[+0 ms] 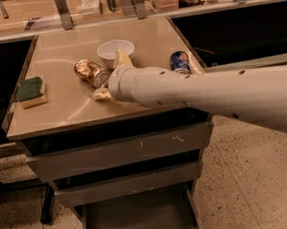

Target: Pick orange can from bottom drawer and place on counter

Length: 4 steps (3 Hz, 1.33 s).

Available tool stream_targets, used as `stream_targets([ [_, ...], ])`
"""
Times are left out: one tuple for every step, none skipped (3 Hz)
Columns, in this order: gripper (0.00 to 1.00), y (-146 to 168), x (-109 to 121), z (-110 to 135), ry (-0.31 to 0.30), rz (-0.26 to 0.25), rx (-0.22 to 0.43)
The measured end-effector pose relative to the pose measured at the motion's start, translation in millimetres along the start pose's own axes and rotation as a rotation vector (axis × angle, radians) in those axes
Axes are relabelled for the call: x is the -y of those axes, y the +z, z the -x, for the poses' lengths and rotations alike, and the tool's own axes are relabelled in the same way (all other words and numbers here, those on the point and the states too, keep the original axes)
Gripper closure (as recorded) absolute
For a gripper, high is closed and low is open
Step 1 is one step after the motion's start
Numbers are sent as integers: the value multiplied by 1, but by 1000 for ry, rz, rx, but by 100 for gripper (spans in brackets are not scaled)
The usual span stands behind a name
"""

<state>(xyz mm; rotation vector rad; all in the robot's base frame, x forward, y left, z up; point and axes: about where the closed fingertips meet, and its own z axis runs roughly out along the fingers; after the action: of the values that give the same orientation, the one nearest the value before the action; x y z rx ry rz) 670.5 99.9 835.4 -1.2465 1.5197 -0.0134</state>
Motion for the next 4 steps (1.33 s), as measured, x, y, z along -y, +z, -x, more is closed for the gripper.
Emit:
stream_targets([
  [0,0,0,0,0,0,0],
  [0,0,4,3,0,0,0],
  [0,0,6,5,0,0,0],
  [0,-22,3,9,-122,1,-13],
])
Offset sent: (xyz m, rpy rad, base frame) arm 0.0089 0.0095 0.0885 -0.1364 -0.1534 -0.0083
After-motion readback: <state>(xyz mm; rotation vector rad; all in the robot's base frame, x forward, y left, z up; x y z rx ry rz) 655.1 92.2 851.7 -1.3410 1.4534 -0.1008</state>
